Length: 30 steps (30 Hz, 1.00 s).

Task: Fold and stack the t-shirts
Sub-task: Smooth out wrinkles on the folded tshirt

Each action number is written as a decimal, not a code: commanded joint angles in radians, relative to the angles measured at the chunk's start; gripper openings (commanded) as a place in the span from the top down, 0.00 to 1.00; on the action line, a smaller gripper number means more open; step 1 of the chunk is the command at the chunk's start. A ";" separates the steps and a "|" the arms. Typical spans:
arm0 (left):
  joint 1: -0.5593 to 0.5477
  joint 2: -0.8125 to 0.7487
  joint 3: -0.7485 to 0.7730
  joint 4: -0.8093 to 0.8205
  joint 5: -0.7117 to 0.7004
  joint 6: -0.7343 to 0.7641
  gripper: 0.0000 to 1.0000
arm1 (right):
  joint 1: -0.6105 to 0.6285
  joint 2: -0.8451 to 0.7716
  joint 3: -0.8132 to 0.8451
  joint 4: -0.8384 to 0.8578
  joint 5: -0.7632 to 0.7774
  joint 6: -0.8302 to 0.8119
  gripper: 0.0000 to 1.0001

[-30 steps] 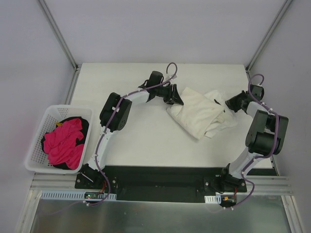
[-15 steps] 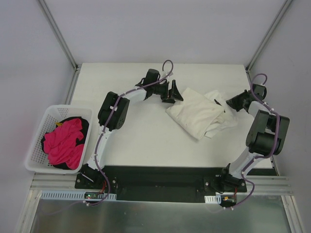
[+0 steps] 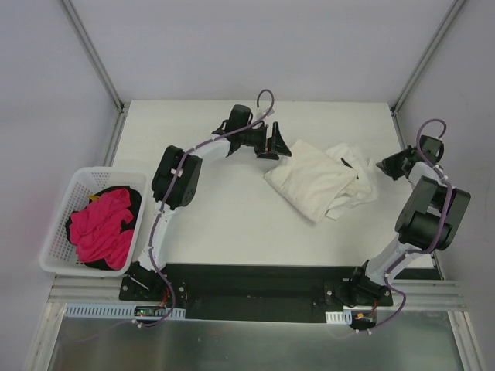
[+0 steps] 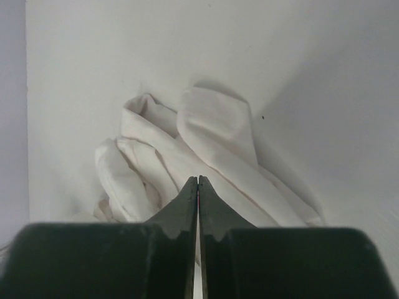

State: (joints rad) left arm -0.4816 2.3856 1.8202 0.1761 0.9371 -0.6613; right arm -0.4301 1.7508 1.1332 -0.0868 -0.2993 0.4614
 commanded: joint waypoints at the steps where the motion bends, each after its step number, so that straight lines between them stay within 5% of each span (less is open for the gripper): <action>1: 0.028 -0.121 0.004 0.008 0.035 0.040 0.04 | -0.001 -0.045 -0.055 0.004 -0.004 -0.007 0.96; 13: 0.135 -0.249 -0.021 -0.033 -0.003 0.077 0.04 | 0.082 -0.008 -0.136 0.071 -0.015 0.049 0.96; 30: 0.196 -0.266 -0.018 -0.033 0.011 0.075 0.05 | 0.473 0.016 -0.141 0.010 0.025 0.141 0.97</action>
State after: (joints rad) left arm -0.2844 2.1765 1.7977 0.1226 0.9318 -0.6098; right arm -0.0326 1.7920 0.9878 0.0086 -0.2825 0.5842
